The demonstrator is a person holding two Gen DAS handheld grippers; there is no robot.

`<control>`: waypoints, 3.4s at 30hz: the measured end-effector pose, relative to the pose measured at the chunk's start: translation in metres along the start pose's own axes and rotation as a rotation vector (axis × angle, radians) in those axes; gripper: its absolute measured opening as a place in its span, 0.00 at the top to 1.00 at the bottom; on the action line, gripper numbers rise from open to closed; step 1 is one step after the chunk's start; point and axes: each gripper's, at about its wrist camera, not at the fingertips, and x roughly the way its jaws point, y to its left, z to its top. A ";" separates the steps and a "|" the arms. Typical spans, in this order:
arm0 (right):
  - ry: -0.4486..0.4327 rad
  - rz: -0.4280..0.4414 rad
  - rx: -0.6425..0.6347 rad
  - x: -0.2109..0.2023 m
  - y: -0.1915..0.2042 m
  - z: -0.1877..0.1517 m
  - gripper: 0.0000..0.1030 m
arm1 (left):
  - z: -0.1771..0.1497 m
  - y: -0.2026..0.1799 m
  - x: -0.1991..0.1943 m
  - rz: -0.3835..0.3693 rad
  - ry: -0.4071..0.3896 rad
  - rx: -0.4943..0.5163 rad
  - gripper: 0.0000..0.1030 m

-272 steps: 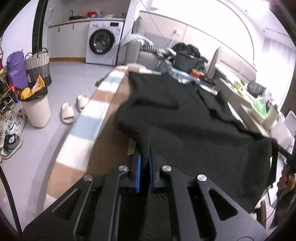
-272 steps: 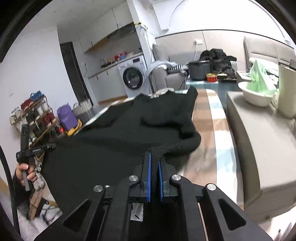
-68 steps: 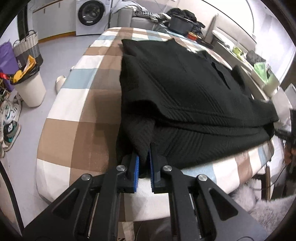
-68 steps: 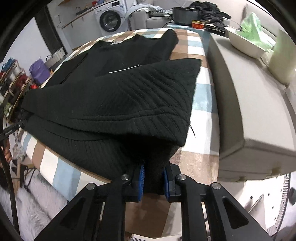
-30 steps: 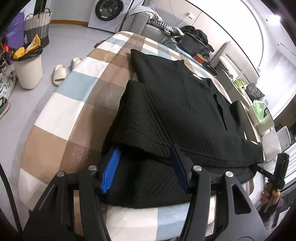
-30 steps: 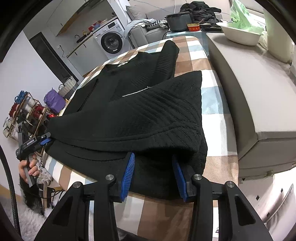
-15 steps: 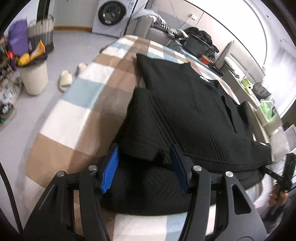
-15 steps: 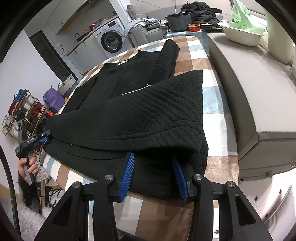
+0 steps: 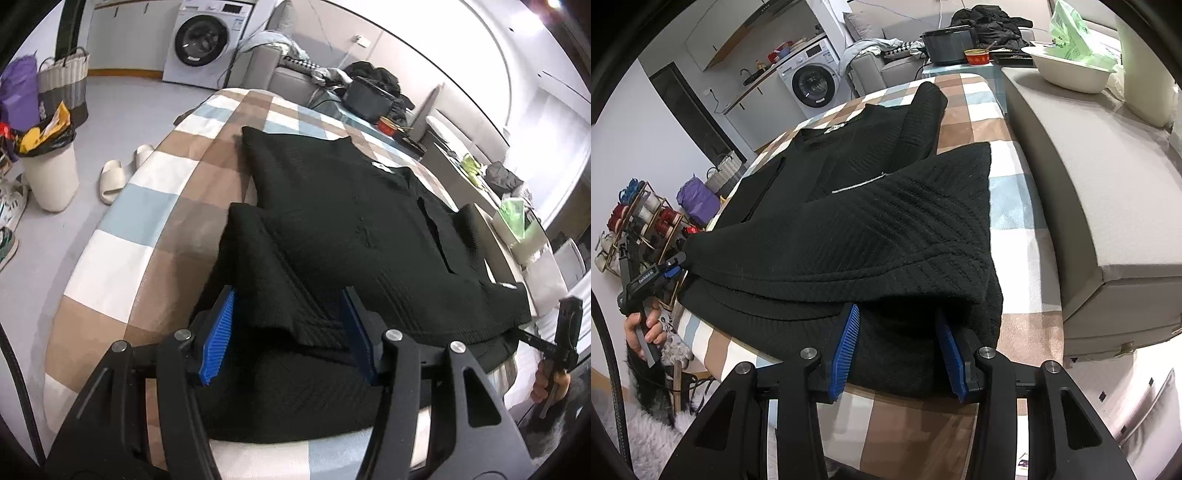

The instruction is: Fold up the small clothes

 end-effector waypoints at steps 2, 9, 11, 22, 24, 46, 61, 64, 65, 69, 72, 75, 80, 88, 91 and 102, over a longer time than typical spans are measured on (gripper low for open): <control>-0.015 0.002 0.018 -0.002 -0.003 0.001 0.57 | 0.003 0.005 0.005 -0.006 0.007 -0.022 0.49; -0.092 0.014 0.074 -0.016 -0.011 0.009 0.56 | 0.011 0.015 0.022 -0.032 0.025 -0.080 0.58; -0.106 0.034 0.097 -0.018 -0.013 0.012 0.54 | 0.012 0.014 0.023 -0.044 0.022 -0.079 0.70; -0.059 -0.040 0.076 -0.020 -0.016 0.014 0.54 | 0.011 0.018 0.024 -0.044 0.036 -0.102 0.78; -0.036 -0.086 0.024 -0.024 -0.012 0.010 0.51 | 0.010 0.015 0.023 -0.044 0.037 -0.088 0.78; -0.133 0.056 0.089 -0.019 -0.018 0.030 0.54 | 0.012 0.010 0.022 -0.037 0.041 -0.045 0.81; -0.243 0.138 0.122 -0.024 -0.015 0.031 0.93 | 0.021 0.005 -0.004 -0.072 -0.072 -0.051 0.96; -0.335 0.169 0.133 -0.040 -0.008 0.038 0.93 | 0.034 0.002 -0.023 -0.105 -0.143 -0.057 0.96; -0.367 0.185 0.138 -0.045 -0.006 0.041 0.93 | 0.040 0.001 -0.028 -0.115 -0.164 -0.057 0.96; -0.461 0.203 0.152 -0.055 0.003 0.060 0.93 | 0.071 -0.005 -0.041 -0.124 -0.238 -0.050 0.96; -0.507 0.205 0.185 -0.053 0.005 0.081 0.93 | 0.096 -0.006 -0.037 -0.127 -0.257 -0.059 0.96; -0.523 0.193 0.214 -0.044 0.004 0.105 0.93 | 0.124 -0.005 -0.023 -0.116 -0.269 -0.061 0.96; -0.505 0.177 0.279 -0.015 -0.003 0.146 0.93 | 0.166 0.003 0.018 -0.099 -0.245 -0.086 0.96; -0.494 0.108 0.322 0.025 -0.010 0.201 0.93 | 0.213 0.015 0.103 -0.064 -0.169 -0.118 0.96; -0.490 0.078 0.339 0.038 -0.015 0.214 0.93 | 0.220 0.021 0.135 -0.044 -0.122 -0.137 0.96; -0.205 -0.032 0.340 0.105 -0.041 0.218 0.68 | 0.200 0.037 0.174 0.136 0.010 -0.105 0.61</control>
